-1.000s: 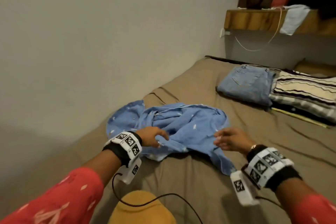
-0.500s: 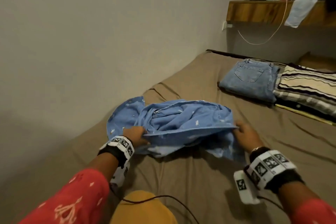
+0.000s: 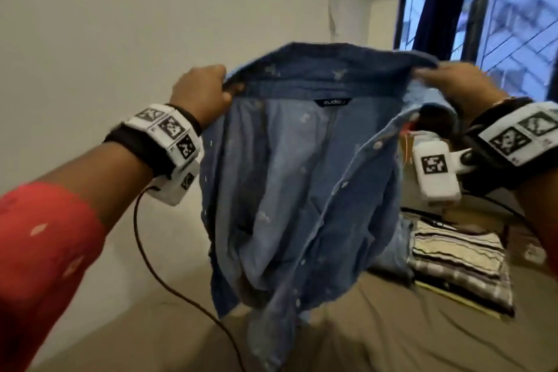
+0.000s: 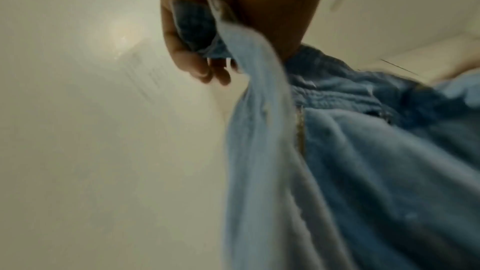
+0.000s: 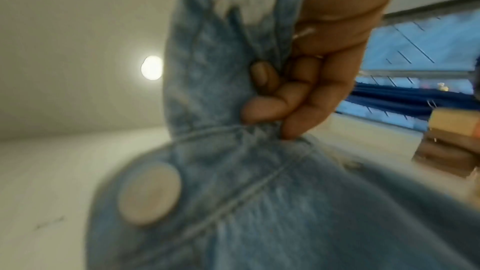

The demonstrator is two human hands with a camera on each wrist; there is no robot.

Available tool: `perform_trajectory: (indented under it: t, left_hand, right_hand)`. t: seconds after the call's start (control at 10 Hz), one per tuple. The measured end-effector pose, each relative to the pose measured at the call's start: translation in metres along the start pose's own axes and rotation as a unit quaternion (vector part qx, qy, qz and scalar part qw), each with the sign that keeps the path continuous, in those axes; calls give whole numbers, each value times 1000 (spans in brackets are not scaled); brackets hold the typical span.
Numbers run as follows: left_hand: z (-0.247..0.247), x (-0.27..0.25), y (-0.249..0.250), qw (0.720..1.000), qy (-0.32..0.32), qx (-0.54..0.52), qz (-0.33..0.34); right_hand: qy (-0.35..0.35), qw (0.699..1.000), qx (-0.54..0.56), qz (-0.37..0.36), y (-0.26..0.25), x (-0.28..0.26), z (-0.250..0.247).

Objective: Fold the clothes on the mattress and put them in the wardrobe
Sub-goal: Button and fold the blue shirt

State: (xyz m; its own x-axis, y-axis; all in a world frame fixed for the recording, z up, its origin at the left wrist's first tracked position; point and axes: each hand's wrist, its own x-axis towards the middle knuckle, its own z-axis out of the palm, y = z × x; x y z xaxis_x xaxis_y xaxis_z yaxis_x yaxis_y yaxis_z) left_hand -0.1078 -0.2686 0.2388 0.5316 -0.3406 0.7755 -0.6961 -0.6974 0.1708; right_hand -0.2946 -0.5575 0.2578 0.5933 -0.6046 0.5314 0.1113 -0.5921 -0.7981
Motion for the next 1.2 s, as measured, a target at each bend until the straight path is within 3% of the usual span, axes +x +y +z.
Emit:
perform_trajectory:
  t: [0.1,0.2,0.3,0.4,0.5,0.6,0.7,0.8,0.9,1.0,1.1,1.2]
  left_hand:
    - [-22,20,13,988,-101,-78,-81]
    - [-45,25,27,947,-84,-268,-154]
    - [-65,19,54,850,-129,-484,-166]
    - [-76,7,79,760,-271,-573,-140]
    - [-83,-3,90,742,-273,-598,-132]
    - [-83,-21,98,701,-283,-643,-122]
    - [-57,-43,101,677,-326,-645,-137]
    - [1,-67,106,664,-344,-634,-198]
    - [71,-104,101,689,-355,-572,-269]
    - [146,-177,78,676,-409,-501,-354]
    - [196,-255,53,684,-441,-399,-421]
    - [262,-326,17,720,-436,-305,-447]
  right_hand:
    - [-76,956,-285,7,-29,1,-17]
    - [17,909,-414,-42,-57,-7,-45]
    - [24,934,-353,-52,-68,-8,-61]
    - [-47,996,-68,25,-79,-23,-69]
    - [-133,988,67,25,-92,-50,-76]
    - [-124,983,138,8,-88,-63,-84]
    - [-128,981,118,83,-65,-67,-58]
    - [-143,973,88,157,-10,-70,-10]
    - [-173,965,49,191,63,-81,45]
    - [-194,950,-40,243,161,-118,78]
    - [-265,905,-176,283,242,-181,90]
    - [-245,886,-211,332,327,-254,84]
